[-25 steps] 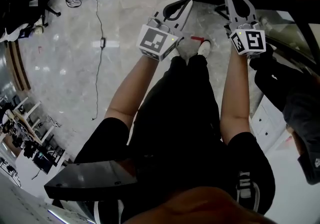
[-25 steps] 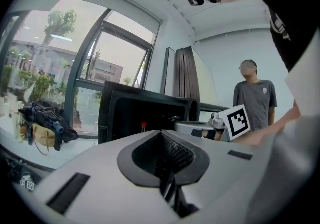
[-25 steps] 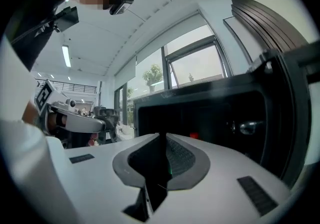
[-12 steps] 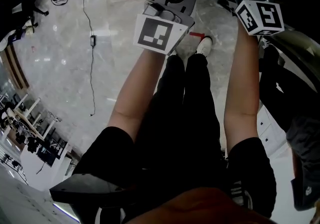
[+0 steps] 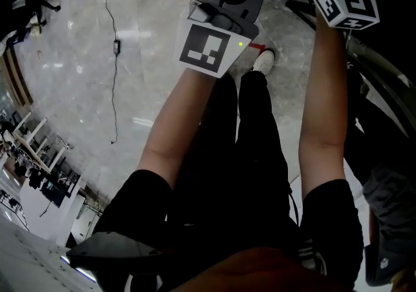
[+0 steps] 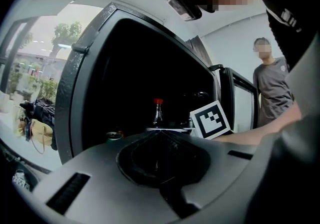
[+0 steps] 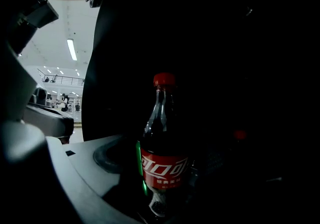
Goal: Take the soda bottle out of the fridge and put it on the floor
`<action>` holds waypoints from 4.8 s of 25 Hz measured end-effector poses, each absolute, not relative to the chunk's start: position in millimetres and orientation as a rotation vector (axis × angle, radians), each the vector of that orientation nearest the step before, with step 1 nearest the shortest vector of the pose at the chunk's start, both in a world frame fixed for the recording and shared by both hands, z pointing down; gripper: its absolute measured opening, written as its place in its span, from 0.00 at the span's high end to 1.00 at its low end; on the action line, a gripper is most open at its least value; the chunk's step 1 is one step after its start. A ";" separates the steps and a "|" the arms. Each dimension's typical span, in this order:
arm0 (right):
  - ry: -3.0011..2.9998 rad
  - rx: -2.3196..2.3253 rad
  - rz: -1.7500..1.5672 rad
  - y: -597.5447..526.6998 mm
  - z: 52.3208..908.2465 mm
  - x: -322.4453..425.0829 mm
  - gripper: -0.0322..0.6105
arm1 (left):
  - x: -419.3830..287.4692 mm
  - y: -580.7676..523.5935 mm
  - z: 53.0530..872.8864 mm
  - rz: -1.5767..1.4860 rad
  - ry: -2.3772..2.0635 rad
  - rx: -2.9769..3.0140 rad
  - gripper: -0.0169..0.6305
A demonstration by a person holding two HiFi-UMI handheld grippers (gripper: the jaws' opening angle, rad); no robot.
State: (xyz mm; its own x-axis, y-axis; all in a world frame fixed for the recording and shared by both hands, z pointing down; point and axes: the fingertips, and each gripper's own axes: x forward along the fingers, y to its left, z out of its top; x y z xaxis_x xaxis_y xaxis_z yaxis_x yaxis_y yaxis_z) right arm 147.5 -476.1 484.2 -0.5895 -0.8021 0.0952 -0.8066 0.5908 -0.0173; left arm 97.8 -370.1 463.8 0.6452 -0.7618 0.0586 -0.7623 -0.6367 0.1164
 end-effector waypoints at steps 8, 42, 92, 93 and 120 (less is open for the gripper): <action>-2.689 1.349 0.015 -490.9 484.1 142.5 0.45 | 90.1 -362.7 475.0 0.045 -1.299 2.682 0.97; -2.738 0.841 0.366 -253.2 751.7 -24.4 0.45 | -94.0 -233.5 714.5 0.153 -1.471 2.284 0.97; -2.372 0.690 0.450 -178.9 982.8 -27.8 0.45 | -101.4 -188.1 825.7 0.381 -1.297 2.361 0.97; -2.398 0.712 0.451 -178.3 951.7 -21.6 0.45 | -96.6 -186.0 807.7 0.384 -1.288 2.373 0.97; -2.943 0.758 0.332 -127.4 279.0 44.7 0.93 | 8.5 -125.8 291.2 0.154 -0.964 2.719 0.97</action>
